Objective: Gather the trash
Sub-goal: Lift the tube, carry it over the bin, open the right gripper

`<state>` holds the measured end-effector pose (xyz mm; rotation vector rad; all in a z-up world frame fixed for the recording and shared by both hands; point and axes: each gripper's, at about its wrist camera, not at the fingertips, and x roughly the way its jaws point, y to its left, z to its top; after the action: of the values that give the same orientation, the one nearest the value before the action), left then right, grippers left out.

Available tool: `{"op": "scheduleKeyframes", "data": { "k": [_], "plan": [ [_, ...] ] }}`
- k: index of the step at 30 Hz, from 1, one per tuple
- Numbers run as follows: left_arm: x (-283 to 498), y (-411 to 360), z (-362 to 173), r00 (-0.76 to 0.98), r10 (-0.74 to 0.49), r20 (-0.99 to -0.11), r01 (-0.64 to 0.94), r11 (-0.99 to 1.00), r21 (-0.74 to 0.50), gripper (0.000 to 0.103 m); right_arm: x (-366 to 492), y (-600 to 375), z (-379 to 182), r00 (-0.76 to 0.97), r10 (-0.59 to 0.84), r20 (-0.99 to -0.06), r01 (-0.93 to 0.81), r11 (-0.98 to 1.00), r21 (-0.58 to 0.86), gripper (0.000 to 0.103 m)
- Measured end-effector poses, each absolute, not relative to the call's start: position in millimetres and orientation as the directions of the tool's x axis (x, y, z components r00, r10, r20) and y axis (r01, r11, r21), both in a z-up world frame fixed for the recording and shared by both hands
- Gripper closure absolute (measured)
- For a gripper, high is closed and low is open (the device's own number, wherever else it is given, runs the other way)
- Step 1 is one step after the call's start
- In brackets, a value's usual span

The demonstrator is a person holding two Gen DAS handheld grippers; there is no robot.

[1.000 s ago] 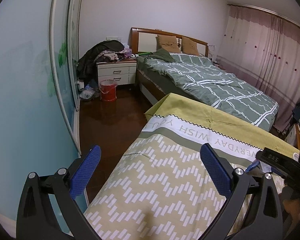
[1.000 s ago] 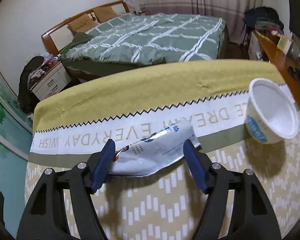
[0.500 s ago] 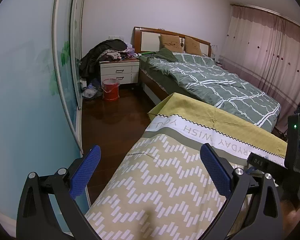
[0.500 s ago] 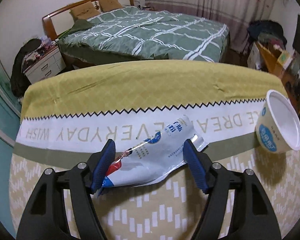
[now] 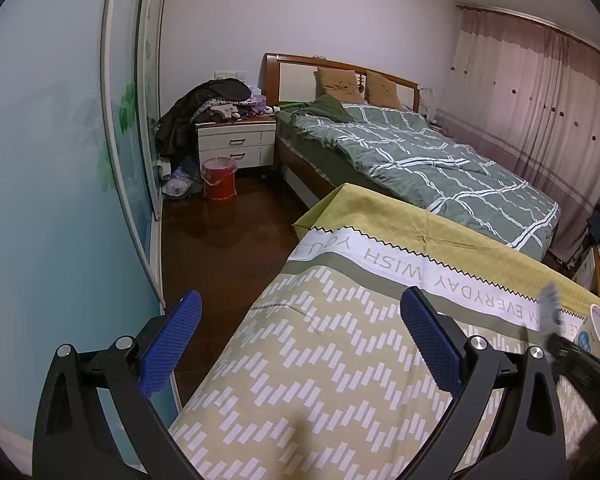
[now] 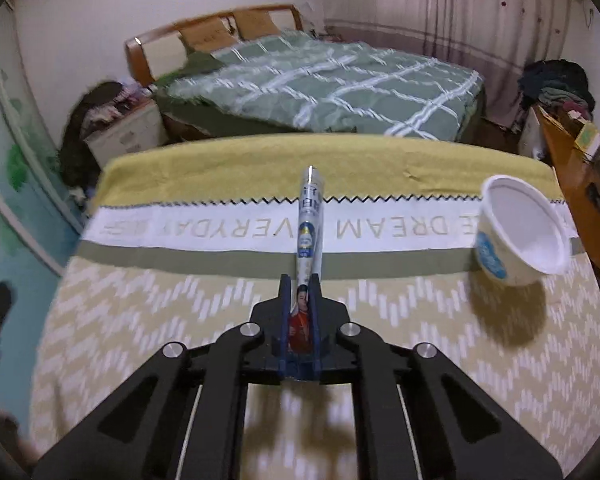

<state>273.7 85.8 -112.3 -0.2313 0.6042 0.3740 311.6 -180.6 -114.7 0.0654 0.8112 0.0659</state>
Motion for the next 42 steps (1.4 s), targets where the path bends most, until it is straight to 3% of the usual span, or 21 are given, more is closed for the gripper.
{"op": "scheduleKeyframes", "data": {
  "k": [5, 12, 17, 22, 29, 39, 42],
  "plan": [
    [274.3, 83.8, -112.6, 0.760, 0.272, -0.590, -0.402, 0.910, -0.098, 0.005, 261.5, -214.4, -88.9, 0.733, 0.195, -0.651, -0.102, 0.979, 0.178, 0.095],
    [272.8, 80.9, -110.9, 0.762, 0.274, -0.587, -0.394, 0.915, -0.085, 0.005, 208.8, -255.4, -83.0, 0.755, 0.207, -0.622, -0.091, 0.973, 0.214, 0.095],
    [272.9, 75.7, -110.1, 0.766, 0.268, -0.585, -0.376, 0.924, -0.069, 0.005, 173.7, -304.5, -84.6, 0.797, 0.099, -0.596, 0.024, 0.981, 0.194, 0.095],
    [272.2, 67.7, -108.8, 0.776, 0.249, -0.580, -0.344, 0.937, -0.058, 0.005, 140.8, -374.6, -80.3, 0.831, -0.118, -0.544, 0.241, 0.957, 0.161, 0.095],
    [269.7, 55.9, -106.3, 0.798, 0.204, -0.567, -0.288, 0.956, -0.062, 0.005, 120.9, -461.8, -95.5, 0.738, -0.382, -0.557, 0.526, 0.842, 0.120, 0.094],
    [263.3, 29.3, -102.6, 0.837, 0.010, -0.548, -0.092, 0.988, -0.122, 0.005, 101.9, -527.8, -122.0, 0.603, -0.499, -0.622, 0.709, 0.693, 0.130, 0.092],
    [262.9, 17.4, -102.6, 0.838, -0.020, -0.545, -0.047, 0.993, -0.109, 0.005, 101.9, -531.3, -123.5, 0.591, -0.511, -0.624, 0.727, 0.673, 0.136, 0.081]
  ]
}}
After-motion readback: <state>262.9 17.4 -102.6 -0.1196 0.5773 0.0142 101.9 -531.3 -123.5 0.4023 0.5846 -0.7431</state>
